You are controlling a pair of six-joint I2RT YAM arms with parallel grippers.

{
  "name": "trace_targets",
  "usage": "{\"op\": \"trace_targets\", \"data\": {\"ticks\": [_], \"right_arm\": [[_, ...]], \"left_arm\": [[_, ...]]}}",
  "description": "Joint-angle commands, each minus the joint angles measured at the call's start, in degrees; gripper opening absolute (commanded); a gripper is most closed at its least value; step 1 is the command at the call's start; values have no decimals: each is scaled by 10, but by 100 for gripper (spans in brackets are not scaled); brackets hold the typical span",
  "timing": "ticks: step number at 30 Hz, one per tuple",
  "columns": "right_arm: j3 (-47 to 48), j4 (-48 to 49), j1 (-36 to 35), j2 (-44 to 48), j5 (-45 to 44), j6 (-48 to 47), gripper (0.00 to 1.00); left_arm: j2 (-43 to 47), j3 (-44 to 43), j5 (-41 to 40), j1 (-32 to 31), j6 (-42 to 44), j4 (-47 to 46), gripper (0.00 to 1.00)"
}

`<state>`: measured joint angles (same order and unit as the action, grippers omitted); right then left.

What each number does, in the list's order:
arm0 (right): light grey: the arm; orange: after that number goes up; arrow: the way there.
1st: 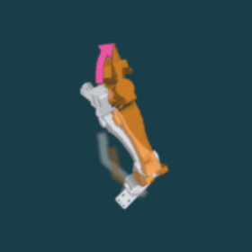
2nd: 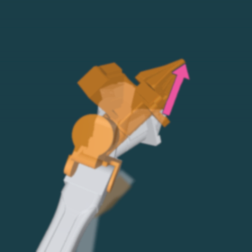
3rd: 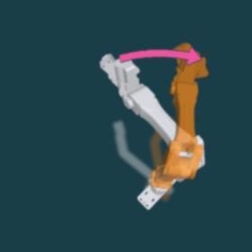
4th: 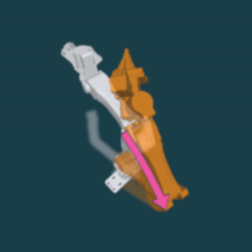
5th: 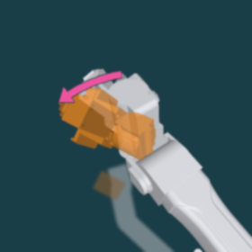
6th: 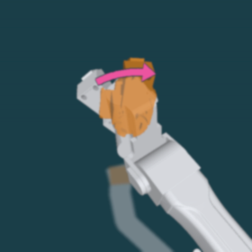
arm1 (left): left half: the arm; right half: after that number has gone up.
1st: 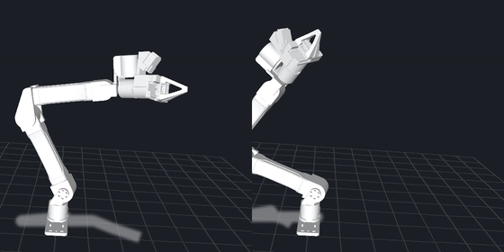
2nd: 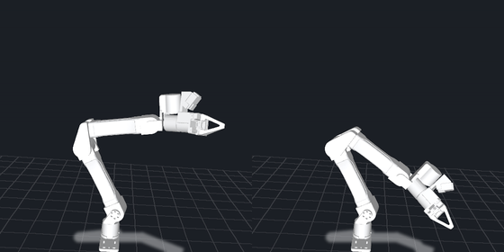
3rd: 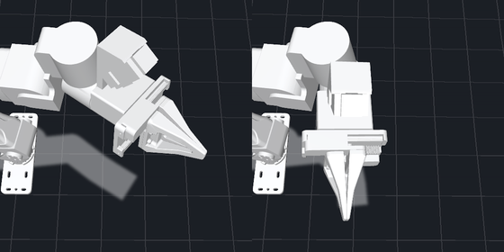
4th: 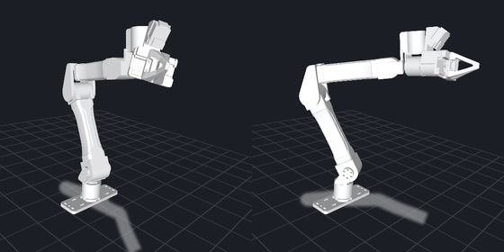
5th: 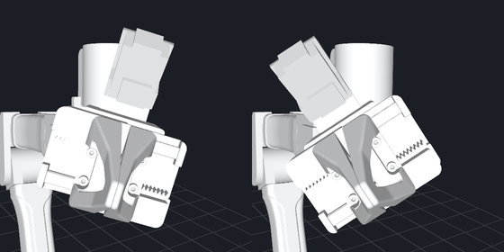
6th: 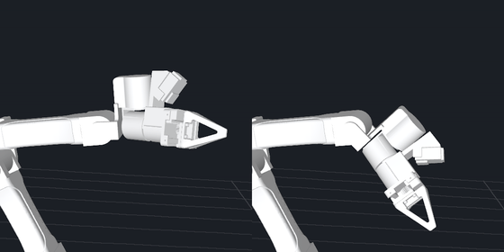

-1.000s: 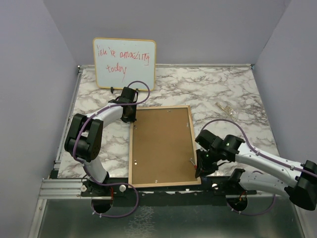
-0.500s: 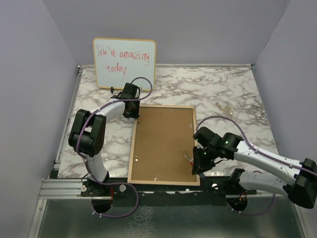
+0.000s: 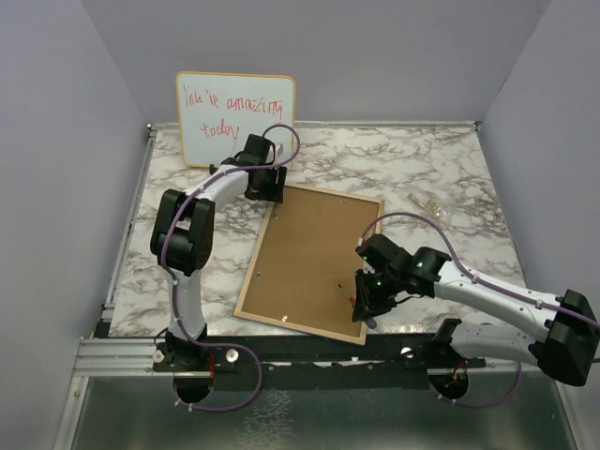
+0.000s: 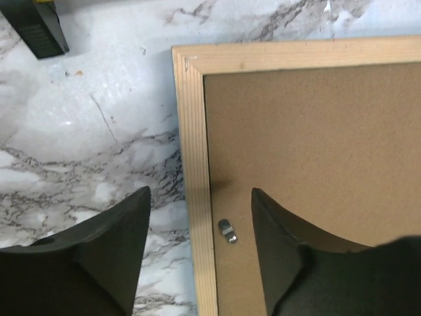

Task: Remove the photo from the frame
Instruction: Adjust the photo frame at the center of the board.

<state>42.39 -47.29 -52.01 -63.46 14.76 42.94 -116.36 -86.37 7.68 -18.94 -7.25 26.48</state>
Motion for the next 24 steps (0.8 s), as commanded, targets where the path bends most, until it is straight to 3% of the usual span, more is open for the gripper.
{"op": "trace_targets", "data": {"ticks": [1,15,21,24], "right_arm": [[19,34,2,-9,0,-24,1],[54,70,2,-74,28,-74,1],[62,98,-11,-97,116,-107,1],[86,61,-40,-121,139,-153,0]], "left_arm": [[72,44,-14,2,3,26,66],[456,427,-16,-10,-197,47,68],[459,456,-22,-21,-213,50,68],[430,439,-21,-22,-202,48,67]]}}
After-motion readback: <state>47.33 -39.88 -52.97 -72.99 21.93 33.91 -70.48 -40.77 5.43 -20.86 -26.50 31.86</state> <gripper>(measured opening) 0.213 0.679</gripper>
